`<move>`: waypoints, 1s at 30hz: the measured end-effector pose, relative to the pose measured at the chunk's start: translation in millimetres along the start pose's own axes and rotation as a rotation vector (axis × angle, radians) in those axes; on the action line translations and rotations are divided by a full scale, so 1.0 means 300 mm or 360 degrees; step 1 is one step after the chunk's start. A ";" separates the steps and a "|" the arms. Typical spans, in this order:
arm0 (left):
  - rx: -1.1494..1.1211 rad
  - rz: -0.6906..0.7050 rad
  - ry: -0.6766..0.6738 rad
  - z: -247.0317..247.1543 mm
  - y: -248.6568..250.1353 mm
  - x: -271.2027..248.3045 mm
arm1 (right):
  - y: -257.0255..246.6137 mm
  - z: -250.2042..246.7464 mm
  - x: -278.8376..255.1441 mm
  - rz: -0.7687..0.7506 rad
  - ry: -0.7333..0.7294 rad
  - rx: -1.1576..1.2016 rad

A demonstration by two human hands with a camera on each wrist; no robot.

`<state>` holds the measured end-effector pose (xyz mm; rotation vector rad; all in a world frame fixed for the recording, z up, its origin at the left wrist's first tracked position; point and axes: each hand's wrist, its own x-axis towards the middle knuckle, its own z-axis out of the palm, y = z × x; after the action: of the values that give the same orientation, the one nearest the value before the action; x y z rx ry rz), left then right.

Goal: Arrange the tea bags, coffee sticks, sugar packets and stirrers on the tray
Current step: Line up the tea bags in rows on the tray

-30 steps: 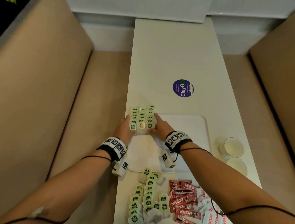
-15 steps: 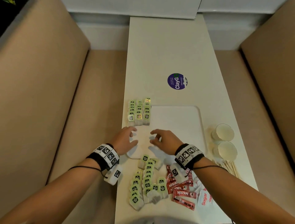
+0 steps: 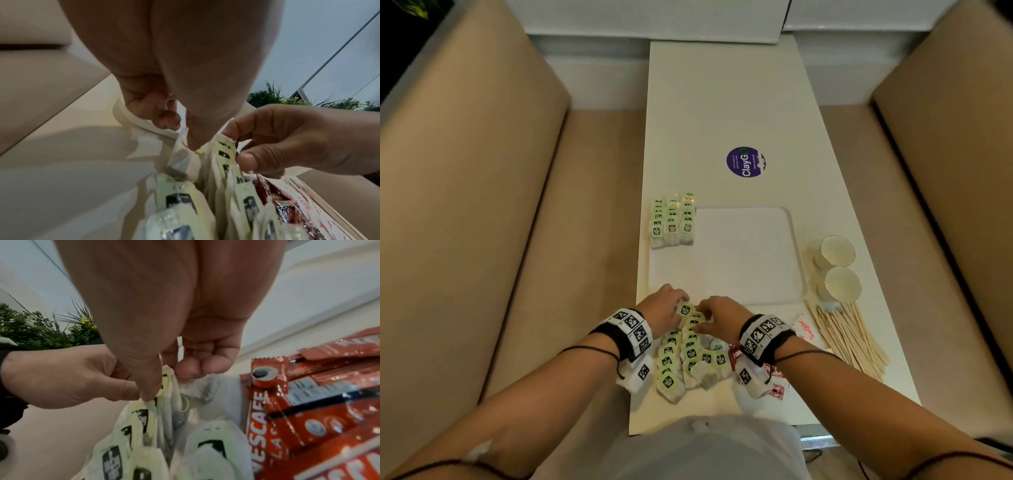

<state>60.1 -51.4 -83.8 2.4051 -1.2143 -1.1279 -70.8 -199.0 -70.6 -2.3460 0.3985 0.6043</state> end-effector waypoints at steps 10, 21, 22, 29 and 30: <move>-0.0135 -0.0115 0.0152 -0.003 0.023 -0.024 | -0.007 0.033 -0.052 0.0018 0.0056 -0.0020; -0.0852 0.0009 0.0203 -0.050 -0.003 -0.081 | -0.002 -0.007 -0.132 -0.0082 0.0245 0.0212; -0.0929 0.0012 0.0205 -0.057 0.000 -0.086 | -0.004 -0.022 -0.141 -0.0083 0.0271 0.0250; -0.1518 0.0018 0.0166 -0.118 0.071 -0.123 | -0.058 -0.145 -0.181 -0.0191 0.0232 0.0484; -0.1648 0.0017 0.0146 -0.126 0.090 -0.130 | -0.072 -0.160 -0.184 -0.0213 0.0229 0.0526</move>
<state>57.1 -44.1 -23.7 1.6072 -0.4027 -1.2015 -93.0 -209.2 1.8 -2.0828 0.3714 0.2818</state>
